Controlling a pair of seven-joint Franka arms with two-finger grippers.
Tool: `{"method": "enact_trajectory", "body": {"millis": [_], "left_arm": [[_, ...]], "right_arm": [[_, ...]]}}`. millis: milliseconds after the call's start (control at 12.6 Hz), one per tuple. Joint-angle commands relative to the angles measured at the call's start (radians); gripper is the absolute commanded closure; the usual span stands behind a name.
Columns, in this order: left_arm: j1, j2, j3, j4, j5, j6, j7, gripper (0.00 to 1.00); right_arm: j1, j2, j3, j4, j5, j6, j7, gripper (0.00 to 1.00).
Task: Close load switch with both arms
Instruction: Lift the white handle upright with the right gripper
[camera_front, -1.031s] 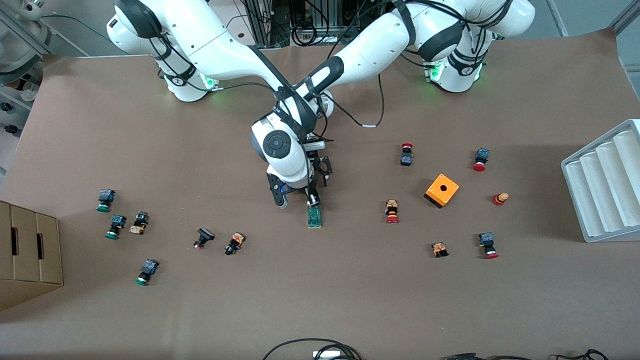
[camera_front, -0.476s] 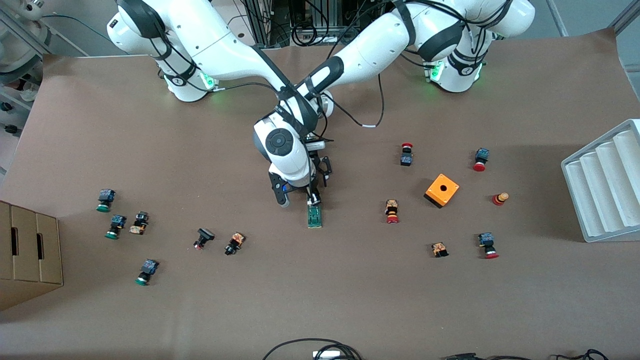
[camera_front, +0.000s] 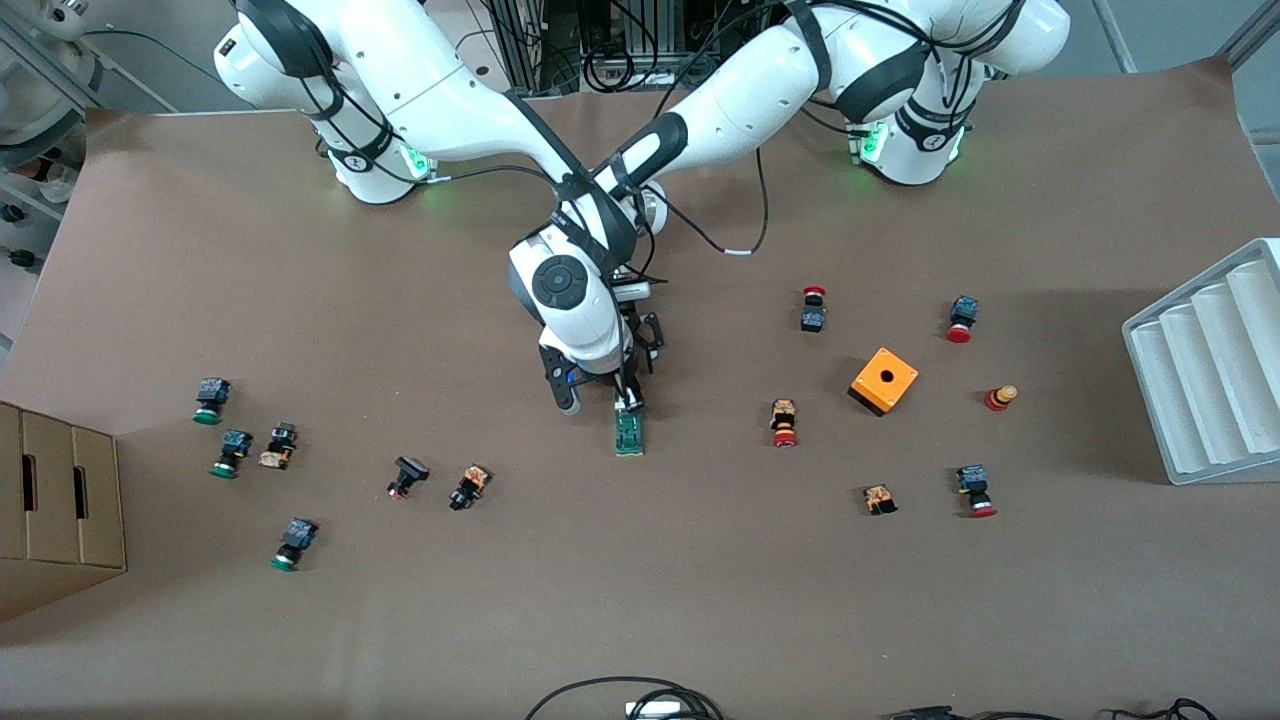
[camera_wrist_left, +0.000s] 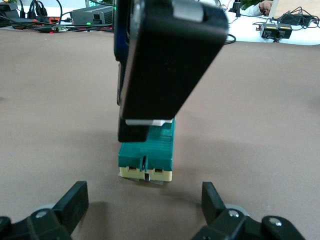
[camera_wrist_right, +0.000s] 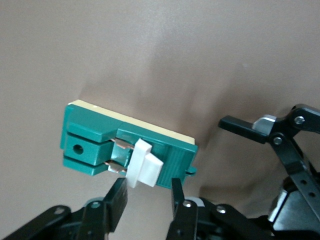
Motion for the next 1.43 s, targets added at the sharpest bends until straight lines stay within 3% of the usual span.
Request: {"method": "enact_trajectory", "body": {"millis": [0, 1348], "left_arm": [[-0.017, 0.023, 0.014, 0.03, 0.015, -0.009, -0.02, 0.0], [-0.017, 0.023, 0.014, 0.03, 0.015, -0.009, -0.02, 0.0]], "right_arm": [[0.016, 0.01, -0.011, -0.017, -0.033, 0.031, 0.009, 0.57], [0.004, -0.01, -0.031, -0.026, -0.048, 0.02, -0.005, 0.68]]}}
